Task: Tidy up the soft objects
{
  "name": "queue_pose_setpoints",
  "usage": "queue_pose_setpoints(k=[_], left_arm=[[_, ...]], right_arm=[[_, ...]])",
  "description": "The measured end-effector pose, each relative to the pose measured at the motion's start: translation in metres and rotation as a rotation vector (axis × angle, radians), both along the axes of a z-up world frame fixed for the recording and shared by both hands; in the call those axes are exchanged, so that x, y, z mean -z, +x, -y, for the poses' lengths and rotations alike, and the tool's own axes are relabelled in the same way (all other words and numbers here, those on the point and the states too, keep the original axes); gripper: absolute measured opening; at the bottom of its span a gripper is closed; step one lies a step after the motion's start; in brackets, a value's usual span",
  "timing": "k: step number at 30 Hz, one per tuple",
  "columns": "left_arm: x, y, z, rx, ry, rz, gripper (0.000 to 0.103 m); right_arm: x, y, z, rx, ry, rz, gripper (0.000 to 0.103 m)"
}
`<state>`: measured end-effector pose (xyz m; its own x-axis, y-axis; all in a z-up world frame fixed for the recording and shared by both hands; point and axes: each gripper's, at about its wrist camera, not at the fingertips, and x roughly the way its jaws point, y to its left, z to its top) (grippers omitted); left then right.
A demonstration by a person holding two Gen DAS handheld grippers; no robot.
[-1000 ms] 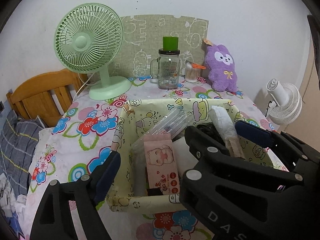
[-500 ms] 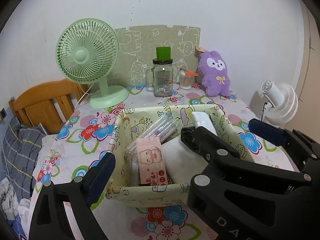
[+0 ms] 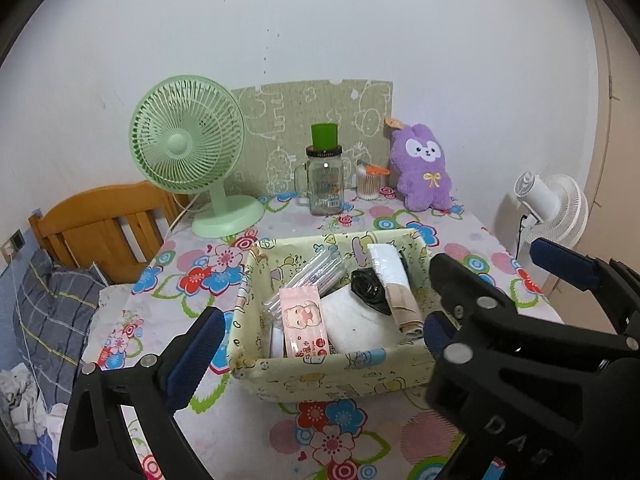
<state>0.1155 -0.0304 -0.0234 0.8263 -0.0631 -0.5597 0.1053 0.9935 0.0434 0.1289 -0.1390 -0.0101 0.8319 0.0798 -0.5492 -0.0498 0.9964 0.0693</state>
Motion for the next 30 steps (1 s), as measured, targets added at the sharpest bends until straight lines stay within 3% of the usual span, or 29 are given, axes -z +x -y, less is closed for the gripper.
queue_pose_setpoints(k=[9, 30], left_arm=[[-0.023, -0.033, -0.007, -0.006, 0.002, 0.074, 0.103], [-0.053, -0.113, -0.043, -0.053, -0.023, 0.203, 0.103]], right_arm=[[-0.022, -0.041, 0.01, 0.054, 0.011, 0.059, 0.097], [-0.058, -0.127, 0.022, 0.134, 0.006, 0.18, 0.102]])
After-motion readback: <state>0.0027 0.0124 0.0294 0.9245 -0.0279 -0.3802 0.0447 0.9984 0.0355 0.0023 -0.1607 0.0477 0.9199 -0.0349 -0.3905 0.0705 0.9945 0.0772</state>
